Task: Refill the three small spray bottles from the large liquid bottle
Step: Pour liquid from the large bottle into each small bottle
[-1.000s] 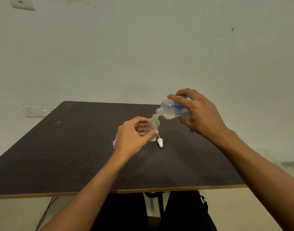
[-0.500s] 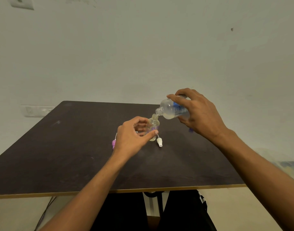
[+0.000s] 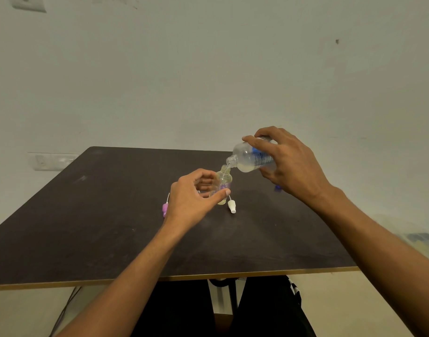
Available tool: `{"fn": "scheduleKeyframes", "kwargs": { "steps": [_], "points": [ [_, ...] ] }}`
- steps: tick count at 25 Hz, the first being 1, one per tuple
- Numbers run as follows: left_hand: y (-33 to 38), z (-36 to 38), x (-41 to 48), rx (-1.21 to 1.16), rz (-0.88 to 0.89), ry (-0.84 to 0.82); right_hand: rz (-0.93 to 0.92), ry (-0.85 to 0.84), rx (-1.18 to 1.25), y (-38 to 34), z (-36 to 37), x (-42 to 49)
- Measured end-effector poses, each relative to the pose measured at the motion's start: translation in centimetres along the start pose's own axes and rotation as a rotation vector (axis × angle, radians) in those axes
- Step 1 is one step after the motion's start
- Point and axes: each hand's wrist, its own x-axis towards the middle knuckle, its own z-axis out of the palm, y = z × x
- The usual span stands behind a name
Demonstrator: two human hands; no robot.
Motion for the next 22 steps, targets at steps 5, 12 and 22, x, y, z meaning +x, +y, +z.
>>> {"fn": "scheduleKeyframes", "kwargs": {
  "steps": [5, 12, 22],
  "points": [
    [-0.13, -0.05, 0.05, 0.008, 0.008, -0.002, -0.005, -0.005, -0.020, 0.06, 0.06, 0.03],
    [-0.31, 0.00, 0.12, 0.018, 0.005, 0.003, -0.013, 0.002, -0.014, 0.00, 0.06, 0.08],
    [-0.41, -0.12, 0.14, 0.016, 0.005, 0.002, -0.018, 0.014, -0.007, -0.08, 0.12, 0.20]
  ]
}}
